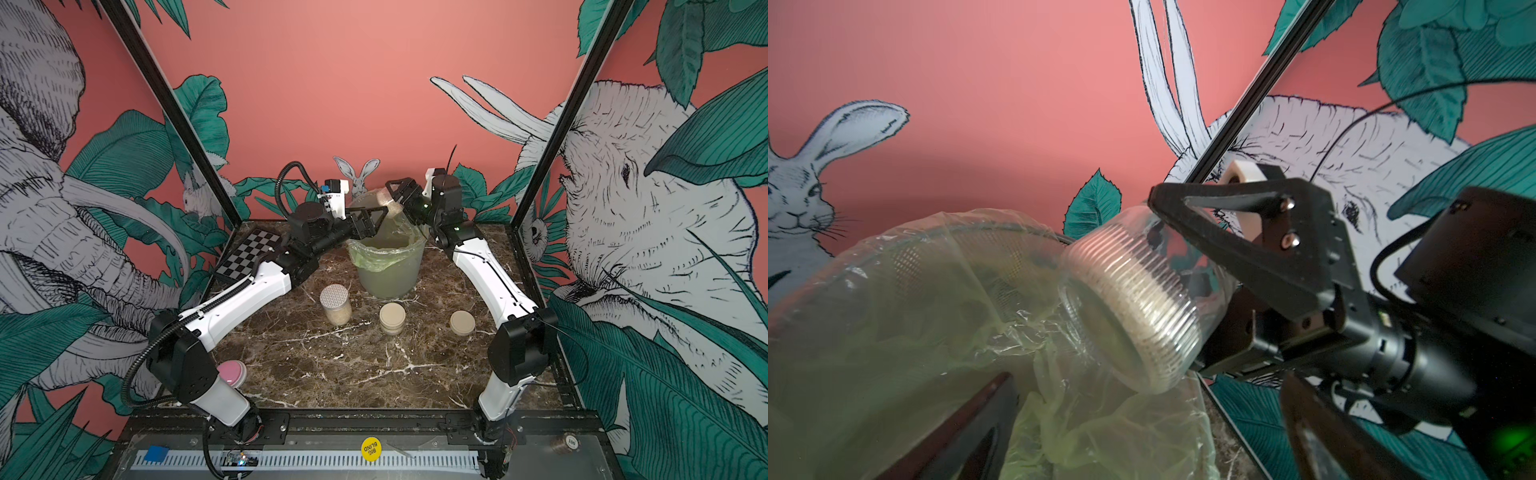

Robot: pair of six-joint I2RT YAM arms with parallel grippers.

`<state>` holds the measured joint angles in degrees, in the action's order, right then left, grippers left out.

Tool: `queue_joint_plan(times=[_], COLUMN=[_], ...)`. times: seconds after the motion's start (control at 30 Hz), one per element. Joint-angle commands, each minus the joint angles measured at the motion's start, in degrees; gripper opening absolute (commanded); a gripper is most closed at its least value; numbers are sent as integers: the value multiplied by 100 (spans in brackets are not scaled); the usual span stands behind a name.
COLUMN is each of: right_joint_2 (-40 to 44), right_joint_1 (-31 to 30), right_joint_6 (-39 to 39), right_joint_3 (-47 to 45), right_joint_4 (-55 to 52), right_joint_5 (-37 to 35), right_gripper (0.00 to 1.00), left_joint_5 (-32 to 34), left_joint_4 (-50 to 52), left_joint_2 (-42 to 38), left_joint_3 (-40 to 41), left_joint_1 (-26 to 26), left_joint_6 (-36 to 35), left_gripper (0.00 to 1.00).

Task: Empty moldy rice from jars
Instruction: Pour the moldy rice from the jar into the trash bin.

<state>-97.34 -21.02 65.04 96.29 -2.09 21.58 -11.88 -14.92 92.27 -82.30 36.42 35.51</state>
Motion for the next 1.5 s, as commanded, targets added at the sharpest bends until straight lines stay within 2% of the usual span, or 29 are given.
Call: queue_joint_plan(times=[0.0, 0.23, 0.5, 0.9, 1.2, 1.3, 1.47], right_joint_2=[249, 265, 172, 28, 51, 8, -52], right_joint_1=[-112, -283, -498, -658, -682, -685, -694], right_joint_6=[460, 640, 763, 1269, 1354, 1594, 1662], right_joint_3=[-74, -212, -145, -134, -306, -364, -348], right_joint_4=[823, 923, 989, 1410, 1599, 1738, 1785], right_joint_5=[-249, -515, -667, -778, -729, -697, -703], right_gripper=[15, 15, 15, 15, 14, 14, 14], left_joint_5=[19, 326, 554, 580, 617, 579, 717], left_joint_4=[-577, -949, -1062, -1083, -1938, -2218, -2177], left_joint_2=[56, 129, -48, 28, 87, 176, 239], left_joint_3=[105, 465, 805, 633, 908, 909, 785], left_joint_1=[-31, -34, -30, -31, -42, -30, -32], left_joint_6=[777, 1471, 1688, 2016, 2262, 2490, 2766], left_gripper=[100, 100, 100, 100, 100, 100, 100])
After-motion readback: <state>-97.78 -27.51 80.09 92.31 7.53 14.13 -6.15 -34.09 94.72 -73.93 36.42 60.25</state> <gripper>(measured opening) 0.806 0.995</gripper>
